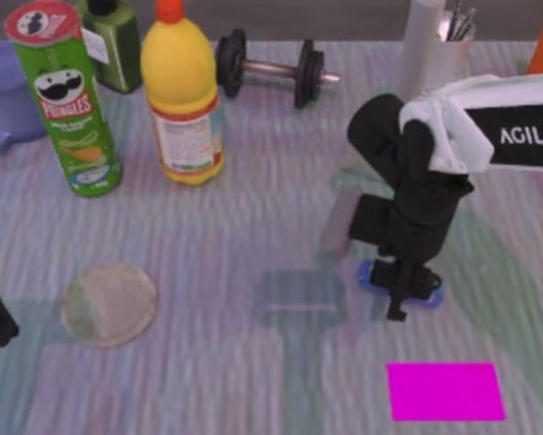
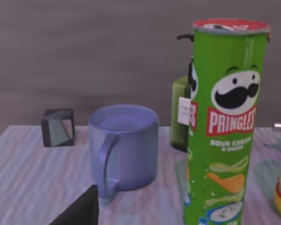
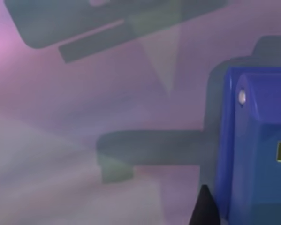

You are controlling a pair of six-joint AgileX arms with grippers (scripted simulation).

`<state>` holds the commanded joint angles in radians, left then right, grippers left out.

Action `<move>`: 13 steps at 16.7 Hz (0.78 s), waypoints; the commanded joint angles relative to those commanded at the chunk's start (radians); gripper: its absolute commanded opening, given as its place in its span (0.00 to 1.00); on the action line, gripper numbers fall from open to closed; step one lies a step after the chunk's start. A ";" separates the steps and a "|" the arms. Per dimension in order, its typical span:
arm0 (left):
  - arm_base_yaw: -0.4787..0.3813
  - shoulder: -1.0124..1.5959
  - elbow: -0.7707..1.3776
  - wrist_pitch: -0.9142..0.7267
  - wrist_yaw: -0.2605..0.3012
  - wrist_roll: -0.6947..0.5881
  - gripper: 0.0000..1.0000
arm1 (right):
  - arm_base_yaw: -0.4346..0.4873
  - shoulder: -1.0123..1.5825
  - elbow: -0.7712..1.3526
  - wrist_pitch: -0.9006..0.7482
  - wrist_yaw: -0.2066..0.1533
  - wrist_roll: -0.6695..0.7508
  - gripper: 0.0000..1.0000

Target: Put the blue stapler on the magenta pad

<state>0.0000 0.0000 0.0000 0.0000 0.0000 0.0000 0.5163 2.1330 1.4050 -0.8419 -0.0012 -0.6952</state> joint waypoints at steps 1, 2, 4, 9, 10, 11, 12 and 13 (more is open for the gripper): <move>0.000 0.000 0.000 0.000 0.000 0.000 1.00 | -0.001 -0.007 0.020 -0.024 0.000 0.001 0.00; 0.000 0.000 0.000 0.000 0.000 0.000 1.00 | -0.002 -0.019 0.045 -0.059 0.000 0.002 0.00; 0.000 0.000 0.000 0.000 0.000 0.000 1.00 | 0.001 -0.049 0.101 -0.160 0.000 0.000 0.00; 0.000 0.000 0.000 0.000 0.000 0.000 1.00 | 0.008 -0.118 0.211 -0.333 -0.001 -0.006 0.00; 0.000 0.000 0.000 0.000 0.000 0.000 1.00 | 0.007 -0.121 0.213 -0.337 -0.001 -0.005 0.00; 0.000 0.000 0.000 0.000 0.000 0.000 1.00 | 0.007 -0.121 0.213 -0.337 -0.001 -0.005 0.00; 0.000 0.000 0.000 0.000 0.000 0.000 1.00 | 0.007 -0.121 0.213 -0.337 -0.001 -0.005 0.00; 0.000 0.000 0.000 0.000 0.000 0.000 1.00 | 0.006 -0.117 0.211 -0.334 -0.001 -0.004 0.00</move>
<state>0.0000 0.0000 0.0000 0.0000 0.0000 0.0000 0.5218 2.0158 1.6161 -1.1759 -0.0023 -0.6988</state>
